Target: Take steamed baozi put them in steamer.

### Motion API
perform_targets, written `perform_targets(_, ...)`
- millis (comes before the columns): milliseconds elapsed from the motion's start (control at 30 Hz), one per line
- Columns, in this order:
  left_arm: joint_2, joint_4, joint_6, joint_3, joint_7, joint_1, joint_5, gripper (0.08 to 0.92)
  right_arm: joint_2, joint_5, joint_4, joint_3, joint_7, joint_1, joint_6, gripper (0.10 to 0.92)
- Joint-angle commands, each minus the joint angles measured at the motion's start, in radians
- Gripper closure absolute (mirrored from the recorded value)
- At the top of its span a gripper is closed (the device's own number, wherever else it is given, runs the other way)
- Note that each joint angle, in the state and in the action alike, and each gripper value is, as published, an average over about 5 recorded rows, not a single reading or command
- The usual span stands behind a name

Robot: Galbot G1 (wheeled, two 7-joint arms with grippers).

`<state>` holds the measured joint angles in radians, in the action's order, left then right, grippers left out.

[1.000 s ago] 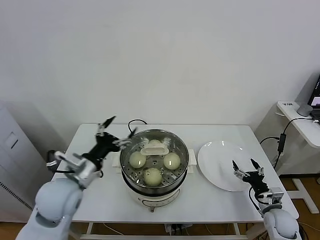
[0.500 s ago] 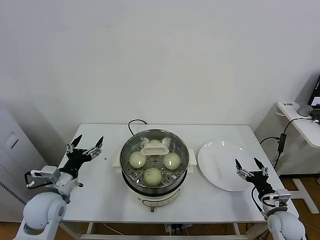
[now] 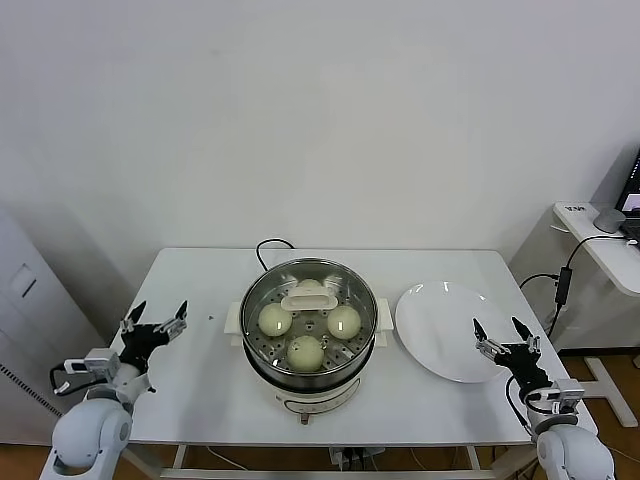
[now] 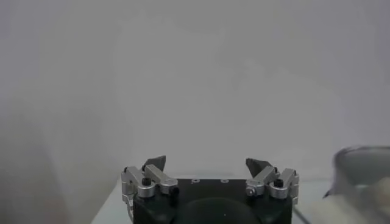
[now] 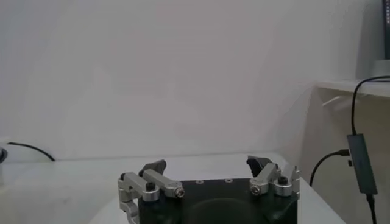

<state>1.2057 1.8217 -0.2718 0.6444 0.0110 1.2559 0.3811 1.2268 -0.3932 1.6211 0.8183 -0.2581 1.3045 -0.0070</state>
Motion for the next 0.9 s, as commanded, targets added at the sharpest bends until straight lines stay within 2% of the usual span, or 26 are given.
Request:
perform_targets(33, 0.010, -0.075, -0.001, 0.008, -0.024, 0.007, -0.031, 0.177, 0.004, 0.004, 0.013, 0.005, 0.011, 0.009, -0.011, 0.203)
perform_targets(900, 0.038, -0.003, -0.026, -0.031, -0.021, 0.030, -0.021, 0.177, 0.027, 0.006, 0.010, 0.019, 0.008, 0.029, -0.017, 0.203)
